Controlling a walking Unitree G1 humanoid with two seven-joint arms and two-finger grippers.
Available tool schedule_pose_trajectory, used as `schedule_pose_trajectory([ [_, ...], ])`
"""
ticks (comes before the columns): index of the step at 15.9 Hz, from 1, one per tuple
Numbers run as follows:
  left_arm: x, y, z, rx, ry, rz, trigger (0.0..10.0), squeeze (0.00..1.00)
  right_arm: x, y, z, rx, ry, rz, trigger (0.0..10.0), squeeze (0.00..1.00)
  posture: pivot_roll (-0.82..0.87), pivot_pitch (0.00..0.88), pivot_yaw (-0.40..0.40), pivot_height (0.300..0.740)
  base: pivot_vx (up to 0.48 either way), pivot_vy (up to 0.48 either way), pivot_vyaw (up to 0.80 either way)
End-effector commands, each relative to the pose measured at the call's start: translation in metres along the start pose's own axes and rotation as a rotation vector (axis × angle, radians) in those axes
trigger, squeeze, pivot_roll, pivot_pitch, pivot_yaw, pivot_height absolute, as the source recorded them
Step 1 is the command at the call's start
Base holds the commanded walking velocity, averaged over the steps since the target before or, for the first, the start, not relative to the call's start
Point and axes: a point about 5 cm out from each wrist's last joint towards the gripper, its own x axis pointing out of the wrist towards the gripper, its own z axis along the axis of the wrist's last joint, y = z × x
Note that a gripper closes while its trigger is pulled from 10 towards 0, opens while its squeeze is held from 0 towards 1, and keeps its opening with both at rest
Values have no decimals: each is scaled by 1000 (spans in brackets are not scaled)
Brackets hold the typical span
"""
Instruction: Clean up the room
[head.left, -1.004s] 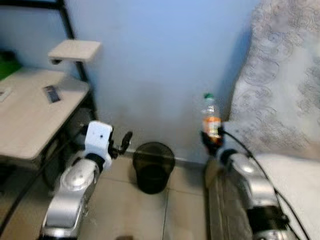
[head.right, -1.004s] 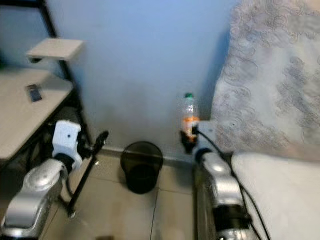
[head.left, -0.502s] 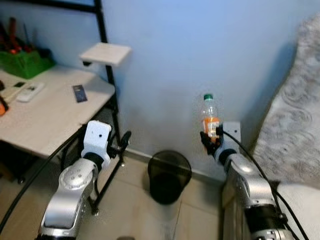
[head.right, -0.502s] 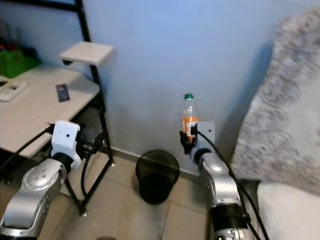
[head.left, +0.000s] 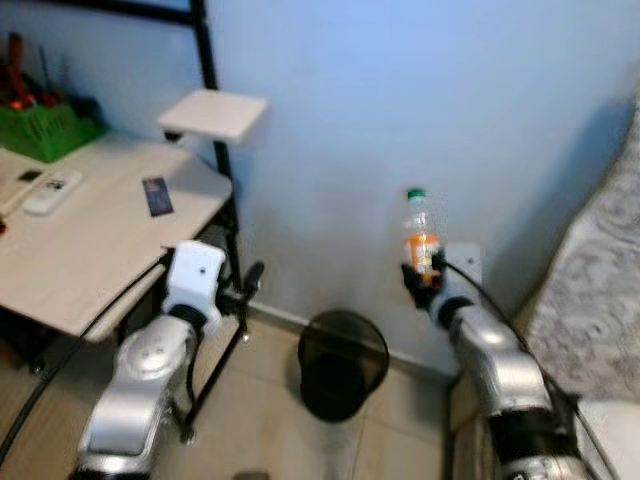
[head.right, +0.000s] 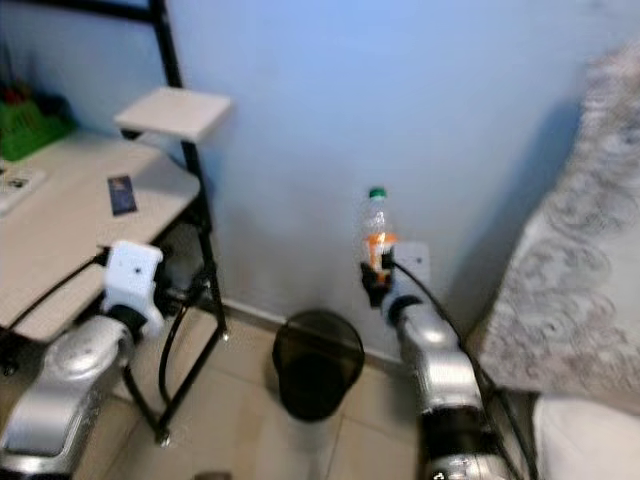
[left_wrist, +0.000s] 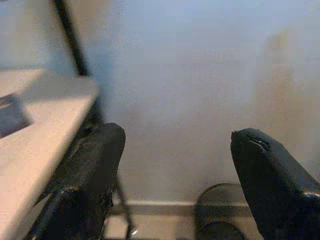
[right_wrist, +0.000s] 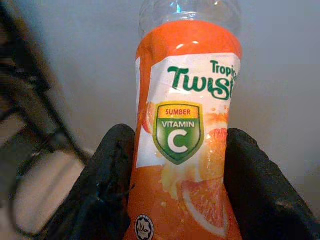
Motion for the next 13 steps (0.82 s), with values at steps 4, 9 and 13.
schedule_pose_trajectory([
  [4,2,-5,2,8,-3,-27,10000,0,1,-3,6,-27,-18,1,10000,0,169,0,-23,740,320,0,0],
  [9,2,-6,0,20,2,-48,10000,0,1,-3,3,-50,-3,14,10000,0,167,0,-18,740,318,0,0],
  [13,0,-14,-5,43,37,-147,10000,0,6,-5,-3,-152,69,67,10000,0,162,0,-8,740,235,0,0],
])
